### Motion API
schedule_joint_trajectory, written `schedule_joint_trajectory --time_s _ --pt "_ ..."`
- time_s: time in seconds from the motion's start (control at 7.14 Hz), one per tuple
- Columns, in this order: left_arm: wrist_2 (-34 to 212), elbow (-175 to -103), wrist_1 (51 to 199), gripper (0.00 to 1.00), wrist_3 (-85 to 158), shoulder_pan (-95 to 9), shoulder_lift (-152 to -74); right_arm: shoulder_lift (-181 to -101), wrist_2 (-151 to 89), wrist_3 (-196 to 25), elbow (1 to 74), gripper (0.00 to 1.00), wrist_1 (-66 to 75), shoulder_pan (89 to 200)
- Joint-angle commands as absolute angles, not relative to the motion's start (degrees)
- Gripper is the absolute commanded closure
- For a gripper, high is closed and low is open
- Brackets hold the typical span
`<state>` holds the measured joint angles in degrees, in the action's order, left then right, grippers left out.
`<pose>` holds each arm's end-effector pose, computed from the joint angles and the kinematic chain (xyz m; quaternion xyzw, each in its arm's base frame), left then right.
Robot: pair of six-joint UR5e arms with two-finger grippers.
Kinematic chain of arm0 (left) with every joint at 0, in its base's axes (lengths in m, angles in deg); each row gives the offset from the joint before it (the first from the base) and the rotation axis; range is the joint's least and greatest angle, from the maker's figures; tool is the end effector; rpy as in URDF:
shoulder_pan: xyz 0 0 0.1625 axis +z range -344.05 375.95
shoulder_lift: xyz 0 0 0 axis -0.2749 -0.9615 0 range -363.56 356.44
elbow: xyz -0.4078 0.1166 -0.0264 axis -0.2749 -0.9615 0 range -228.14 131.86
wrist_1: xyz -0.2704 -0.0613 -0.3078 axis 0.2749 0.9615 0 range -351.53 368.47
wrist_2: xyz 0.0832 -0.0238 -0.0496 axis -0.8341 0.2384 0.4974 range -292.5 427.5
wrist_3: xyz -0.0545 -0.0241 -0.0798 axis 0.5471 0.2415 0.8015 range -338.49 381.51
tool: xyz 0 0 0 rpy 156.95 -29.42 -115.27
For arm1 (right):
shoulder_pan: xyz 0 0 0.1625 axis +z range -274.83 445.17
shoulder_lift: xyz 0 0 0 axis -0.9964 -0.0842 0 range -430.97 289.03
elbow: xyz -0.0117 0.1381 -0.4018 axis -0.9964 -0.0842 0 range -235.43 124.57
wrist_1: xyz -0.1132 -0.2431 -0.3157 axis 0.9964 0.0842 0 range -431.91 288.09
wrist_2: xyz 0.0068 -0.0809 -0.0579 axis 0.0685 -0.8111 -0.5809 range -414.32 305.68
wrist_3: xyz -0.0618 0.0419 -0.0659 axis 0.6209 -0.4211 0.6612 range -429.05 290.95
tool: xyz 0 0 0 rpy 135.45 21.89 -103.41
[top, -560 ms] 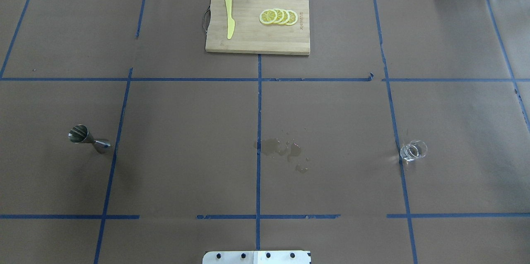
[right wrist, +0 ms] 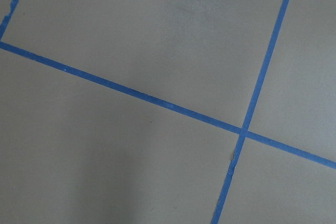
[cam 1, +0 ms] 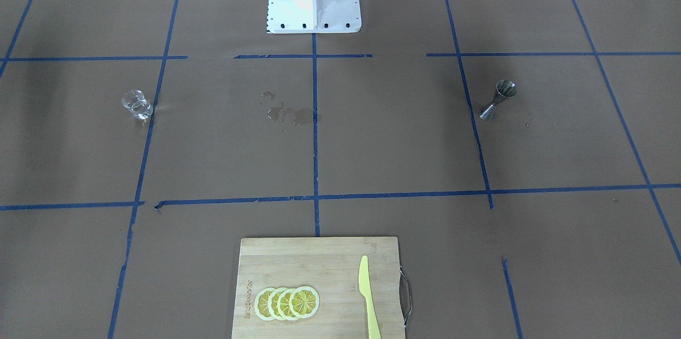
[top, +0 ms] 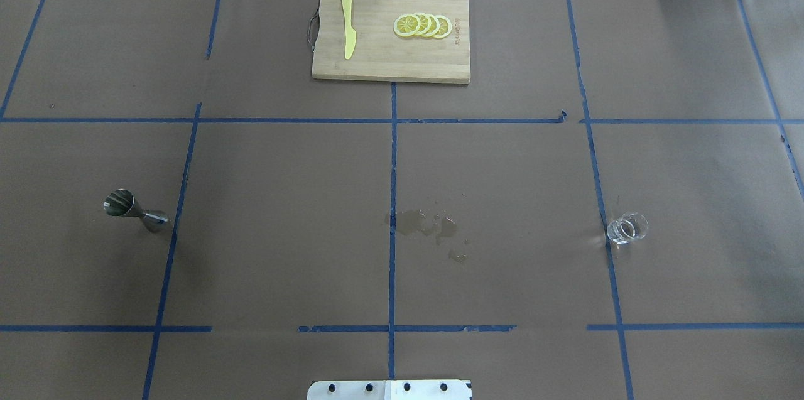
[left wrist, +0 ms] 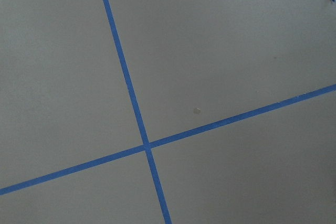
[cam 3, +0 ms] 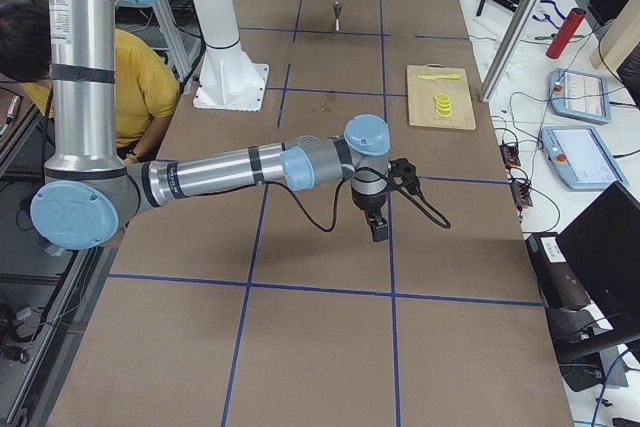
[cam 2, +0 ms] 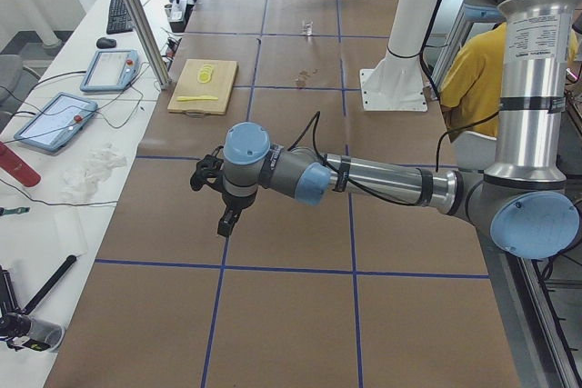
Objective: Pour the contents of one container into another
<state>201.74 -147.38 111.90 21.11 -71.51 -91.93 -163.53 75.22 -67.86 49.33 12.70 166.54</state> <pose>-0.0418 -0.4977 0.5661 0.1622 0.3733 0.0921 0.9088 -0.0033 -0.4877 0.5473 0.1219 -0.3429 -0.1311 0.9221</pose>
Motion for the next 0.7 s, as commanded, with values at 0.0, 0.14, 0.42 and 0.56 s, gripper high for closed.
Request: schedule_joint_trajectory --time_s 0.0,0.14,0.42,0.56 --pt "201.98 -147.27 111.66 0.00 20.81 -71.32 -90.66 -163.95 75.49 -67.91 49.34 0.00 12.73 166.38" --pt "201.98 -145.71 111.92 0.00 20.81 -71.15 -89.79 -164.39 75.49 -68.00 49.34 0.00 12.73 166.38" --pt "199.89 -148.41 112.62 0.00 20.81 -69.92 -87.17 -164.48 75.40 -68.08 48.47 0.00 12.82 166.38" --pt "198.30 -148.94 113.67 0.00 20.46 -69.65 -87.06 -164.57 75.40 -68.08 48.11 0.00 12.82 166.38"
